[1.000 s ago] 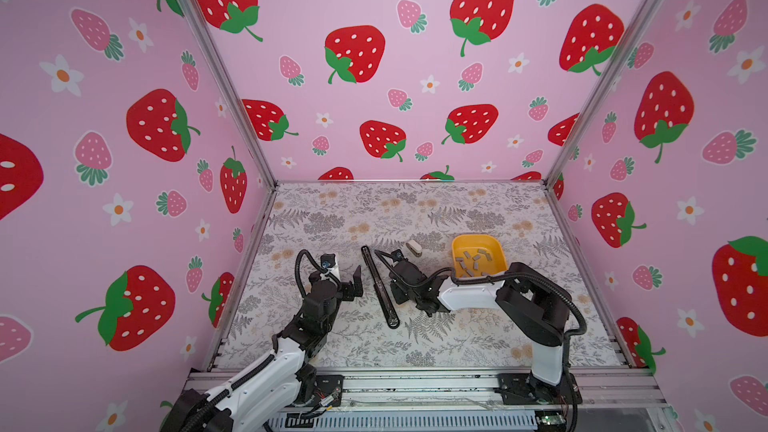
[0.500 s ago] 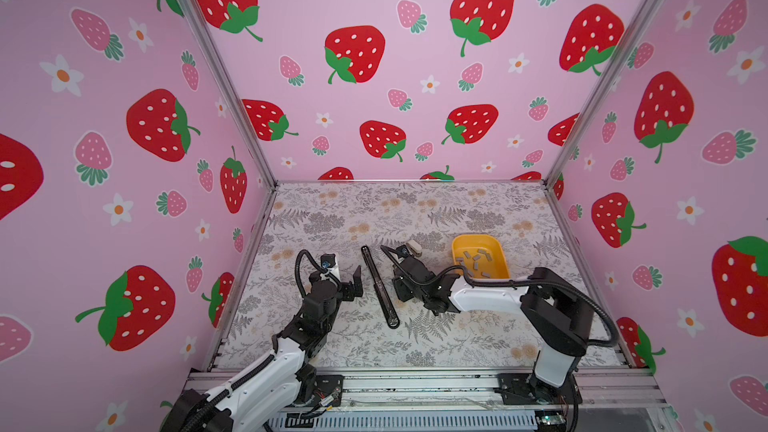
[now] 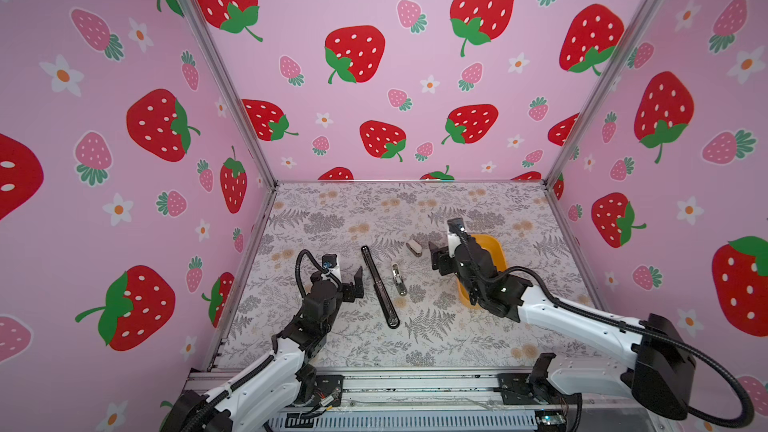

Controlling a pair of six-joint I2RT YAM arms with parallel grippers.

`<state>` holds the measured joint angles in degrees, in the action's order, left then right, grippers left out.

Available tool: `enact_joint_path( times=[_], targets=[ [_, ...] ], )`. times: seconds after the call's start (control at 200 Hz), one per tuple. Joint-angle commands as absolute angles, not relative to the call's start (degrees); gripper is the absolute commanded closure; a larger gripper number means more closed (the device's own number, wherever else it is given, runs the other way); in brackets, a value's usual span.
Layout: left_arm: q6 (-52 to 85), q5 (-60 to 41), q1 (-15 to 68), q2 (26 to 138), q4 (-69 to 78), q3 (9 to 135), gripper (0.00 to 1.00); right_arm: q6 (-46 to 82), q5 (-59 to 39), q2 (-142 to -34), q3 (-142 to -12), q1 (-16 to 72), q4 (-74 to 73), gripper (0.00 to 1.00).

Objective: Load the staples into the stapler

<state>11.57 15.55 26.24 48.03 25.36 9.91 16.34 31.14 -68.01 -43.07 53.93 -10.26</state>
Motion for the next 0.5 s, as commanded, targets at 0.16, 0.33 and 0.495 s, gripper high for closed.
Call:
enact_joint_path(
  times=[0.16,0.33,0.495],
  targets=[
    [10.13,7.61,26.01,47.5,28.15,13.44,0.01,8.85,33.35,-59.25,-29.25,40.2,-22.36,0.14],
    [8.82,6.33,25.99,49.58,27.27,17.67,0.0,7.61,31.29,-59.78,-20.69,37.01,-35.56,0.15],
    [5.61,0.62,26.09,54.11,29.24,22.94,0.0,7.28,29.64,-61.05,-16.98,36.83,-41.54,0.14]
  ],
)
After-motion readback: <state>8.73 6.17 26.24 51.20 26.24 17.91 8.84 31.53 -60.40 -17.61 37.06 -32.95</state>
